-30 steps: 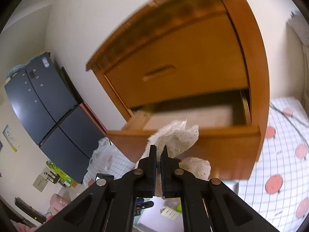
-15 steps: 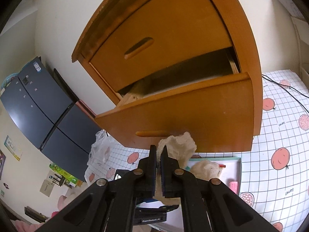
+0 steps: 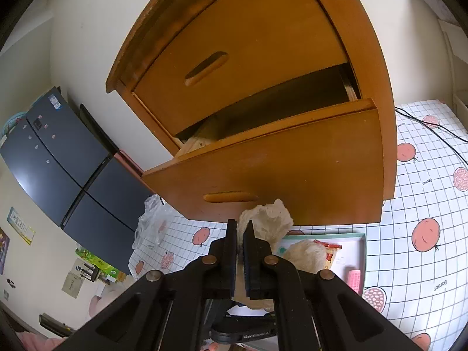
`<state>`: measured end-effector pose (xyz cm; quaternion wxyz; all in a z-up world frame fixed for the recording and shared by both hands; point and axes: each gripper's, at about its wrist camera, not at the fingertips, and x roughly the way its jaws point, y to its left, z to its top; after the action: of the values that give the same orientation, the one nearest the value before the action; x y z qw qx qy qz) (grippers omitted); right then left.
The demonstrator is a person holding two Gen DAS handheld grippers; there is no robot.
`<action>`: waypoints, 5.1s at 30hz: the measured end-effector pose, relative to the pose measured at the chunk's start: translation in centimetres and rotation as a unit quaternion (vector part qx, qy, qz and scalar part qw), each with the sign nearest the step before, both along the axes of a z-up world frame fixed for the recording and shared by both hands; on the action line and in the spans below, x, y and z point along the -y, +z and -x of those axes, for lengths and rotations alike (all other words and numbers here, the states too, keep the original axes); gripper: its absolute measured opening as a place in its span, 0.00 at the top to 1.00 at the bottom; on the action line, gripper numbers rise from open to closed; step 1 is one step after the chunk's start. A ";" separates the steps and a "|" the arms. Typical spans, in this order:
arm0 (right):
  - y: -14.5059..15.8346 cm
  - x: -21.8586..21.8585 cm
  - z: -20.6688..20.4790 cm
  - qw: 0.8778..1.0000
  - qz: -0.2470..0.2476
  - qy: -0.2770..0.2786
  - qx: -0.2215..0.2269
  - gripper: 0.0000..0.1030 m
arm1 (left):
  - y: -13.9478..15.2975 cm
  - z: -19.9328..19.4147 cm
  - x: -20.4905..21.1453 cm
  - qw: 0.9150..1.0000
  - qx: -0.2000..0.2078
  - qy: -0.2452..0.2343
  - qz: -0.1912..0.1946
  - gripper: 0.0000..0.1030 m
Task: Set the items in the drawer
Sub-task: 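Grasp the white plastic clip with the left tool while the right tool holds the cloth, then drop the white clip into the drawer with the left tool while the right tool releases the cloth there, then withdraw both tools from the drawer back over the tray, then grasp the green tissue pack in the tray with the left tool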
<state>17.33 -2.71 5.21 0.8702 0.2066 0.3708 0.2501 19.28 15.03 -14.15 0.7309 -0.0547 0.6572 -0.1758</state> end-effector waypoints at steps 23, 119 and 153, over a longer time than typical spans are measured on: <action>10.0 1.0 0.3 0.994 -0.003 -0.007 0.109 0.96 | 22.8 1.1 -5.6 0.957 0.268 0.034 0.106 0.49; -12.7 0.4 0.4 0.975 0.148 -0.065 -0.155 0.00 | 6.5 2.2 -9.2 0.969 0.183 0.168 -0.001 0.00; -15.5 -7.9 -1.6 0.972 0.188 0.035 -0.140 0.19 | 1.5 -4.2 -8.5 0.979 0.137 0.139 -0.051 0.21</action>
<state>18.94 5.23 -10.26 0.8239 0.0591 0.5360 0.1743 23.49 23.50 -12.62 0.8332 -0.0841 0.5448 -0.0445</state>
